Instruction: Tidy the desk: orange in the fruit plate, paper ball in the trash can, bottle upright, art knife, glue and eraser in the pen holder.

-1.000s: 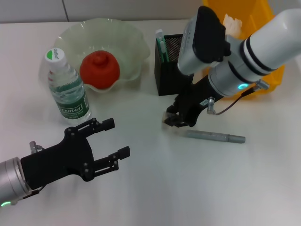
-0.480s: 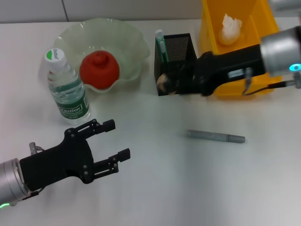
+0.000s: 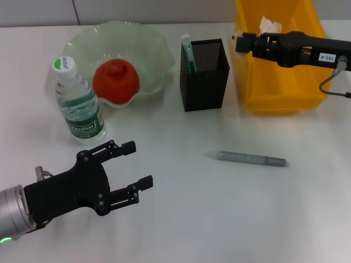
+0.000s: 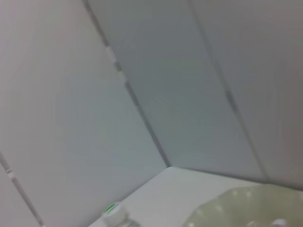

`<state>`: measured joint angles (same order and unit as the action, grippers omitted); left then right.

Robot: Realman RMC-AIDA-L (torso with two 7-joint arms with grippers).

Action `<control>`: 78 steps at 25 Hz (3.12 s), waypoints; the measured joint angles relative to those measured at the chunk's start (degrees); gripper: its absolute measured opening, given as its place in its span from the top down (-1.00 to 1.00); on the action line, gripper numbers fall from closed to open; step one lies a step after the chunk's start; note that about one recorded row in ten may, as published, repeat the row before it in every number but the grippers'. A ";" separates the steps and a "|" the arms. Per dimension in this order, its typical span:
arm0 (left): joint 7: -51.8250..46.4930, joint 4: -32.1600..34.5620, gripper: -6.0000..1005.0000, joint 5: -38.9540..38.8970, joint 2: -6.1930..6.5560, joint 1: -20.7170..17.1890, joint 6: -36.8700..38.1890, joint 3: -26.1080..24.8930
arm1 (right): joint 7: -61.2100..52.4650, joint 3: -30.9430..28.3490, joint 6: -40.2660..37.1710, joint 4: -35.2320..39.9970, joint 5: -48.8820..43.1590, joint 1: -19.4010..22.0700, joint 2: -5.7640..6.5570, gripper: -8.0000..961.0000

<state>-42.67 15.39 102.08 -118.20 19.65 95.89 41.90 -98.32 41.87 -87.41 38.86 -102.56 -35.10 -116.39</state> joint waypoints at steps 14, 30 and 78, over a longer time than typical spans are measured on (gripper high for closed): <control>0.22 0.00 -0.54 0.57 -0.01 -0.15 0.97 0.02 | 10.65 9.65 15.55 -0.53 -0.86 -3.24 -2.09 0.46; 0.20 -0.23 -0.54 0.57 -0.10 -0.31 0.92 -0.27 | 14.16 16.38 27.04 -1.52 -0.54 -5.45 -2.79 0.28; -0.32 0.17 -0.54 2.08 0.02 -0.10 -0.71 -0.06 | -17.16 34.89 0.87 15.10 -40.77 -13.91 -2.88 -0.29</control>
<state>-42.99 15.55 104.16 -118.18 19.56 95.17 41.84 -115.48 76.76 -86.54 53.96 -143.33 -49.01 -119.27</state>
